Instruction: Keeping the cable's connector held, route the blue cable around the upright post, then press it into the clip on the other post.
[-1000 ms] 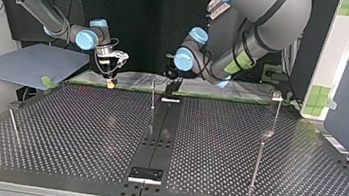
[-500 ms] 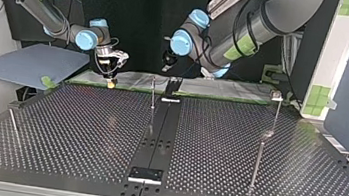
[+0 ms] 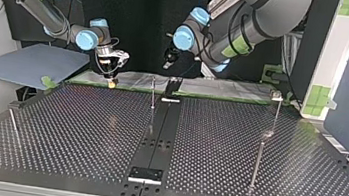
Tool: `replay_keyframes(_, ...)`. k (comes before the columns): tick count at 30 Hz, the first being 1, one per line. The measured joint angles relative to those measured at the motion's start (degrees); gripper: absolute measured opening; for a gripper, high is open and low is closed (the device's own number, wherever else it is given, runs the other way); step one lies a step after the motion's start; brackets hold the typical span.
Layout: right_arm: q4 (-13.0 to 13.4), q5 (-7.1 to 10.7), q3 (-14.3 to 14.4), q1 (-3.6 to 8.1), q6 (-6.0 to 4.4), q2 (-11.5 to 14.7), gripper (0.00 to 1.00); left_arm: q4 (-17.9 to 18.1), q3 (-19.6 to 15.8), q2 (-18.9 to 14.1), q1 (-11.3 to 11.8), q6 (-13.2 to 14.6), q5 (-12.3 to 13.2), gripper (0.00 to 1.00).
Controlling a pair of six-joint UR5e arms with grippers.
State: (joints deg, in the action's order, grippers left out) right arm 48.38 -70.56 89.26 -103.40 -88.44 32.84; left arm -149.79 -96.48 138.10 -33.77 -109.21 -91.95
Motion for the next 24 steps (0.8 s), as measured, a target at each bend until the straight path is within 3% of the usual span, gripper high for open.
replay_keyframes(14,0.0,-0.01,0.0,-0.19,0.01,0.0,0.00,7.9,3.9,0.8,-0.3,-1.2,-0.5,1.00)
replay_keyframes(24,0.0,0.04,0.0,-0.19,0.00,0.0,0.00,12.4,4.4,0.8,-0.1,-1.4,-1.6,1.00)
